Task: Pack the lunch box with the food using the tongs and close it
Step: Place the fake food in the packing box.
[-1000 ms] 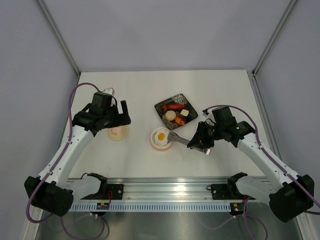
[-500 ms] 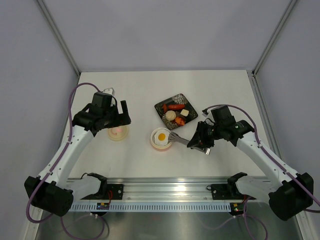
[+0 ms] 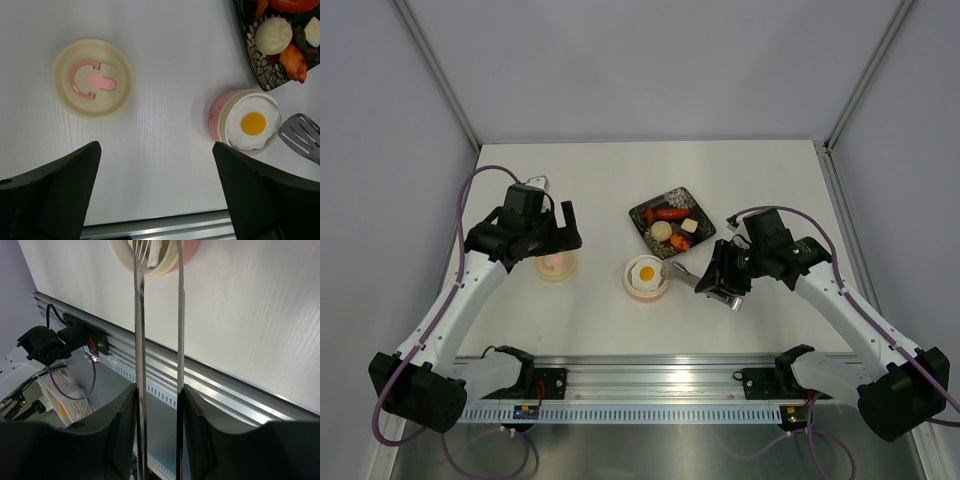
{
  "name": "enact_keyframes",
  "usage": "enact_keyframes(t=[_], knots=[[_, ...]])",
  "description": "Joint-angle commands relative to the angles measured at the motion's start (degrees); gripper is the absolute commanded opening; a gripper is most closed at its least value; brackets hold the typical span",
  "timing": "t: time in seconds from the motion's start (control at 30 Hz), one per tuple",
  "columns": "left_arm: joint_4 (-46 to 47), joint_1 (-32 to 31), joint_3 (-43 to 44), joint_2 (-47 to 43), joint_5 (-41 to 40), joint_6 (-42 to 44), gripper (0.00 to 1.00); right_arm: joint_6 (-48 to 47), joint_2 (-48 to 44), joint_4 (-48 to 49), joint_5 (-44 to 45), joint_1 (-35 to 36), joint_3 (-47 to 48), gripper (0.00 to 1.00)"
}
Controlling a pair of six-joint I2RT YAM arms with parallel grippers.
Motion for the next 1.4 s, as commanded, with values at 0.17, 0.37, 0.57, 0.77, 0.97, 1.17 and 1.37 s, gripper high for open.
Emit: enact_keyframes(t=[0.17,0.37,0.57,0.77,0.97,1.17,1.37], knots=[[1.6,-0.2,1.0,-0.5,-0.4,0.5,0.99,-0.9,-0.9,-2.3,1.9,0.5,5.6,0.41],[1.8,-0.2,0.7,-0.6,-0.4,0.5,0.99,-0.8,0.1,-1.6,1.2,0.6,7.8,0.11],[1.7,-0.1,0.7,-0.7,-0.7,0.6,0.99,-0.6,3.7,-0.4,1.8,4.2,10.0,0.00],[1.7,-0.2,0.7,-0.3,-0.8,0.8,0.99,-0.5,8.1,-1.6,6.1,8.1,10.7,0.00],[1.9,-0.2,0.4,0.2,-0.7,0.8,0.99,0.0,10.6,-1.8,10.5,10.1,8.0,0.00],[2.0,-0.2,0.6,0.5,-0.4,0.7,0.99,-0.1,9.9,-2.2,10.2,11.4,10.5,0.00],[2.0,-0.2,0.7,0.5,-0.4,0.5,0.99,-1.0,8.7,-5.6,12.4,11.4,17.6,0.00]])
